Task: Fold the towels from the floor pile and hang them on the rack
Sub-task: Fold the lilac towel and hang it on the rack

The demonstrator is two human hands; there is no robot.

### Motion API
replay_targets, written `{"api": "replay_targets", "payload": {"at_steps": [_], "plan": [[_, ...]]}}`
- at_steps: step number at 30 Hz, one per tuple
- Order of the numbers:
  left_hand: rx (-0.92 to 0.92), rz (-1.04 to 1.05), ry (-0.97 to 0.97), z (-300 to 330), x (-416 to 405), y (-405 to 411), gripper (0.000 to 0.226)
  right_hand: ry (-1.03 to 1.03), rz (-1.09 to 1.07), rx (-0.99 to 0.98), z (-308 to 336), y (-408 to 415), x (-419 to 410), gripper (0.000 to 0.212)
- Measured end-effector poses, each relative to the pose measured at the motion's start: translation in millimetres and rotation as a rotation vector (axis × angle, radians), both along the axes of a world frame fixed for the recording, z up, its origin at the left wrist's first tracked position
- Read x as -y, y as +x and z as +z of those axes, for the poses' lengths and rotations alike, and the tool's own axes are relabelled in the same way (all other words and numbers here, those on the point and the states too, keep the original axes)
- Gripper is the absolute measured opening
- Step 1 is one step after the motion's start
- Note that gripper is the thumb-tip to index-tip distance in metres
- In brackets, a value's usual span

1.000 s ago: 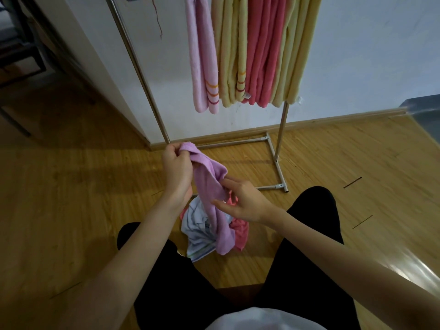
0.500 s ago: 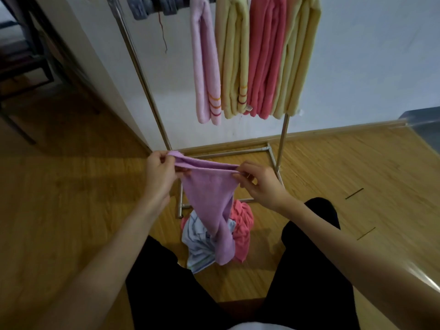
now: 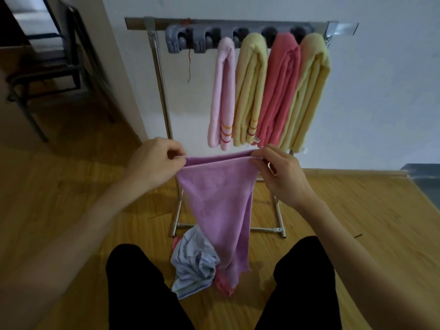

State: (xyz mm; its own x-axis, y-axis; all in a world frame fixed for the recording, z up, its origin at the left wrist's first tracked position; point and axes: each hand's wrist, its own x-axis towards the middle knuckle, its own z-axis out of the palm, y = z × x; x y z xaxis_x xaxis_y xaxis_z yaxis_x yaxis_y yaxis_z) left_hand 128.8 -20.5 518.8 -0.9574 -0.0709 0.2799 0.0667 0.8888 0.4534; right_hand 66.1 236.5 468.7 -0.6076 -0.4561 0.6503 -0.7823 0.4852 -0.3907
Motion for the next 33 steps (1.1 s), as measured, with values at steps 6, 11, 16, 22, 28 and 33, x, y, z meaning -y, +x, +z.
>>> {"api": "replay_targets", "payload": {"at_steps": [6, 11, 16, 22, 28, 33], "plan": [[-0.377, 0.066, 0.169, 7, -16, 1, 0.008, 0.034, -0.041, 0.011, 9, -14, -7, 0.015], [-0.308, 0.068, 0.153, -5, -18, -8, 0.009, 0.019, -0.052, 0.037, 11, -15, -8, 0.014], [-0.166, 0.093, 0.123, -14, -14, -13, 0.014, -0.115, 0.077, 0.287, 21, -7, -9, 0.013], [-0.17, 0.086, 0.193, -3, -17, -14, 0.025, -0.049, 0.01, 0.216, 17, -12, -7, 0.013], [-0.005, -0.009, 0.259, 13, -22, -14, 0.032, -0.125, -0.065, 0.102, 15, -16, -8, 0.017], [0.193, -0.087, 0.328, 19, -29, -13, 0.023, -0.208, -0.103, 0.069, 18, -15, -7, 0.023]]}}
